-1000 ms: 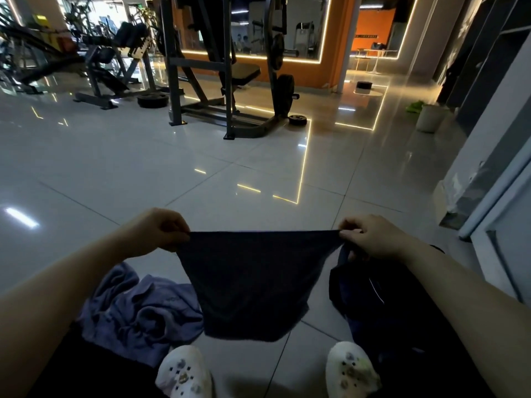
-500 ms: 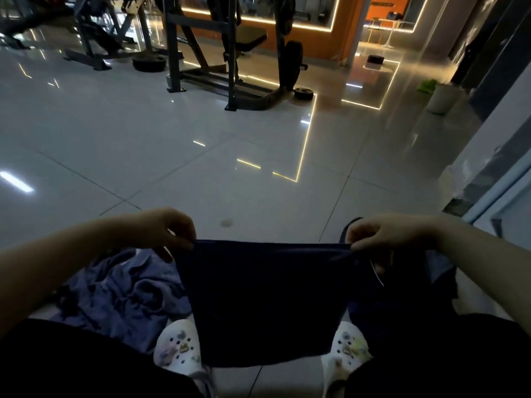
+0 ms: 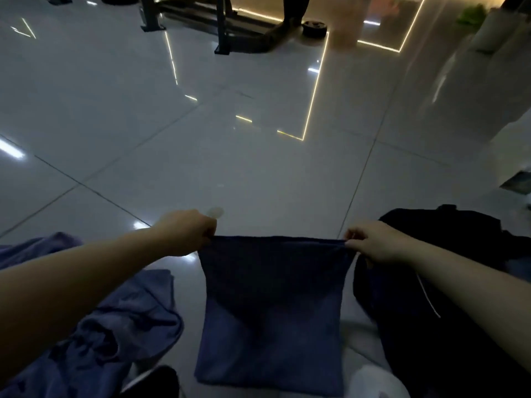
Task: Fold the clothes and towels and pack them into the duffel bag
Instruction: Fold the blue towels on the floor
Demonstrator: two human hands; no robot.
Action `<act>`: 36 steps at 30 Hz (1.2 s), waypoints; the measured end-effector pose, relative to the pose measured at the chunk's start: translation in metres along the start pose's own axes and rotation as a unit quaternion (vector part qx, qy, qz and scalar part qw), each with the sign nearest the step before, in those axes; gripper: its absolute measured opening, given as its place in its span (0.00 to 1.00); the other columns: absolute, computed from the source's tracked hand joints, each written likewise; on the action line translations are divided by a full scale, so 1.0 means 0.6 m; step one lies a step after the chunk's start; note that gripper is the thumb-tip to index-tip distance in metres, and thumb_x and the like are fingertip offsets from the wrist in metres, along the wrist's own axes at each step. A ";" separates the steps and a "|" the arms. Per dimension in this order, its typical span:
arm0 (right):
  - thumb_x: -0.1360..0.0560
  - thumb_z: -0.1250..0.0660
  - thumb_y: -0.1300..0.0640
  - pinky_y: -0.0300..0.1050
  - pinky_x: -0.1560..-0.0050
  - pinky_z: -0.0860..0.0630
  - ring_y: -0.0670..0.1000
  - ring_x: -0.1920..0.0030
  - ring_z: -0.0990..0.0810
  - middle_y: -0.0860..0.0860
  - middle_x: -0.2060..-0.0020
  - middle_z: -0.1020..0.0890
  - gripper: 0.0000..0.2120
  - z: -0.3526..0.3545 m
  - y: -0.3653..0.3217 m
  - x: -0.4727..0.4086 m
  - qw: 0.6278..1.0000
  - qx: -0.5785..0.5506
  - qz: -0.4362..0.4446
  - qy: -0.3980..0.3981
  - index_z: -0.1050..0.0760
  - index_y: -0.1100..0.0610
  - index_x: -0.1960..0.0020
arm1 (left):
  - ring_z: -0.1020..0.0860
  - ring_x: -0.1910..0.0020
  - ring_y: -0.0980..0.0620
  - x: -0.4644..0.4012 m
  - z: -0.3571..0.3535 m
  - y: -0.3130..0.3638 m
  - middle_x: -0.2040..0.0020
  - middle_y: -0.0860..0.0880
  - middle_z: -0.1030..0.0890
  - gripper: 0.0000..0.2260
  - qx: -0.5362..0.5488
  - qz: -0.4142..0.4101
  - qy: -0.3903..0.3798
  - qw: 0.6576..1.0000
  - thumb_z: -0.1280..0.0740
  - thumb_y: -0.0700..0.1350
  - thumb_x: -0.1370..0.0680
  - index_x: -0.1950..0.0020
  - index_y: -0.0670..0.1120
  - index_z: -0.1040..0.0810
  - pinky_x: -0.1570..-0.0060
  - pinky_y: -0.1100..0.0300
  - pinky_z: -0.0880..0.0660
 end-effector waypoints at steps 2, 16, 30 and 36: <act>0.19 0.39 0.54 0.38 0.67 0.27 0.48 0.67 0.22 0.49 0.61 0.23 0.06 -0.005 0.018 -0.073 1.000 -0.008 -0.013 0.018 0.26 0.54 0.52 | 0.23 0.50 0.44 -0.062 -0.003 -0.018 0.47 0.47 0.22 0.08 -0.017 0.020 0.024 0.999 0.40 0.47 0.20 0.44 0.50 0.24 0.59 0.58 0.32; 0.22 0.38 0.59 0.49 0.64 0.31 0.62 0.58 0.22 0.58 0.53 0.22 0.05 -0.072 0.013 -0.153 0.953 0.176 0.151 0.193 0.26 0.59 0.50 | 0.22 0.58 0.40 -0.114 -0.092 -0.050 0.54 0.45 0.20 0.04 0.093 -0.032 0.156 0.983 0.34 0.45 0.23 0.53 0.46 0.22 0.58 0.47 0.24; 0.23 0.40 0.63 0.51 0.60 0.36 0.61 0.52 0.26 0.58 0.47 0.29 0.04 -0.327 0.069 -0.125 0.971 0.203 0.121 -0.022 0.31 0.59 0.48 | 0.20 0.68 0.42 0.001 -0.324 0.020 0.56 0.45 0.18 0.13 0.076 -0.098 0.106 0.987 0.23 0.37 0.38 0.56 0.46 0.18 0.78 0.56 0.29; 0.20 0.43 0.56 0.53 0.57 0.28 0.62 0.52 0.25 0.58 0.48 0.24 0.05 -0.245 0.058 -0.107 0.985 0.141 0.084 0.043 0.32 0.57 0.51 | 0.22 0.71 0.39 0.001 -0.246 -0.016 0.57 0.42 0.20 0.04 0.144 -0.043 0.228 0.962 0.37 0.45 0.27 0.53 0.51 0.28 0.74 0.56 0.32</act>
Point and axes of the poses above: each hand's wrist, its own x-axis away from the middle knuckle, its own z-axis out of the back of the hand, y = z × x, the point moved 8 cm from there along -x, towards the middle knuckle
